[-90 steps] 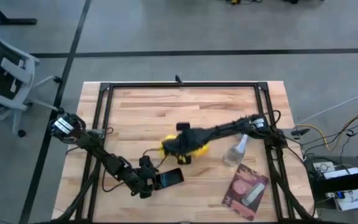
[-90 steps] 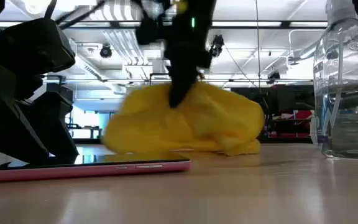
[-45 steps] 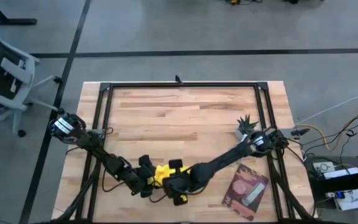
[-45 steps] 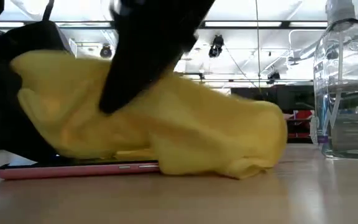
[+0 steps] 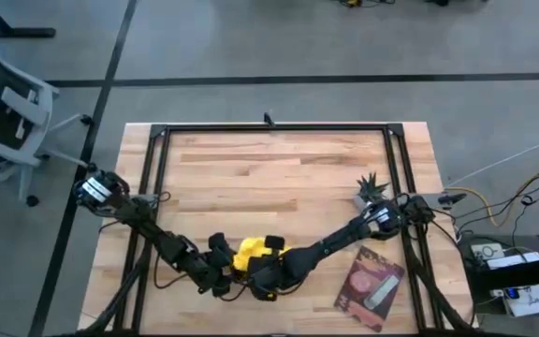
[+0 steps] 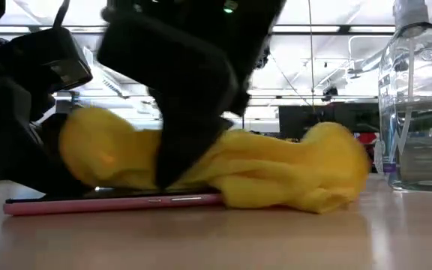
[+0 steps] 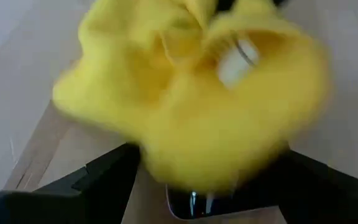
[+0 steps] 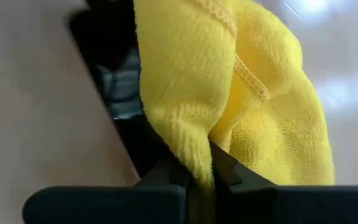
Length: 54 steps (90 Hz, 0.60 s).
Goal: Apply microfiber cloth
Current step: Wipe the front of the pink cellphone with a microfiber cloth
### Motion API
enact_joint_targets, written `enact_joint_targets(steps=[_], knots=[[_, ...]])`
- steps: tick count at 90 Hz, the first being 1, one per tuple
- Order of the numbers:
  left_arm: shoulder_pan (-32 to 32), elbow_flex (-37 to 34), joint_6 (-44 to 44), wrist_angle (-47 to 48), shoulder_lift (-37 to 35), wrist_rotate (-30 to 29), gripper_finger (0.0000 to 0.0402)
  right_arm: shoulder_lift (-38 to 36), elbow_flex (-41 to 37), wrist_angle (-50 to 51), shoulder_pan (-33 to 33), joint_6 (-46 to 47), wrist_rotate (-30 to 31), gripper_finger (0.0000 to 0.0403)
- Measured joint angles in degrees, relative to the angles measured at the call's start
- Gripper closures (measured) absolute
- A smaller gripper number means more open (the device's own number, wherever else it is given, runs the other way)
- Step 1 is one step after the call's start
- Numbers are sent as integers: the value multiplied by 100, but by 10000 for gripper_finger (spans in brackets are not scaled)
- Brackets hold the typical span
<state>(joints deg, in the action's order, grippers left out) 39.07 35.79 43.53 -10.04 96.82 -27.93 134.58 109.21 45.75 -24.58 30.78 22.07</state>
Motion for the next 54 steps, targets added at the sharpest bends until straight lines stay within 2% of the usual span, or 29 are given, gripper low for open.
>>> enact_joint_targets(steps=[9,23,45,54], knots=[[7,0,17,0,0,-3,89,-17,-7,406,-28,511,95,403],[13,0,94,-2,0,-12,91,-13,-54,339,-41,1076,94,403],[13,0,91,-7,0,-27,92,24,-76,-1596,-32,561,-290,403],[13,0,94,-7,0,-49,92,24,-74,-1694,1,715,-42,403]])
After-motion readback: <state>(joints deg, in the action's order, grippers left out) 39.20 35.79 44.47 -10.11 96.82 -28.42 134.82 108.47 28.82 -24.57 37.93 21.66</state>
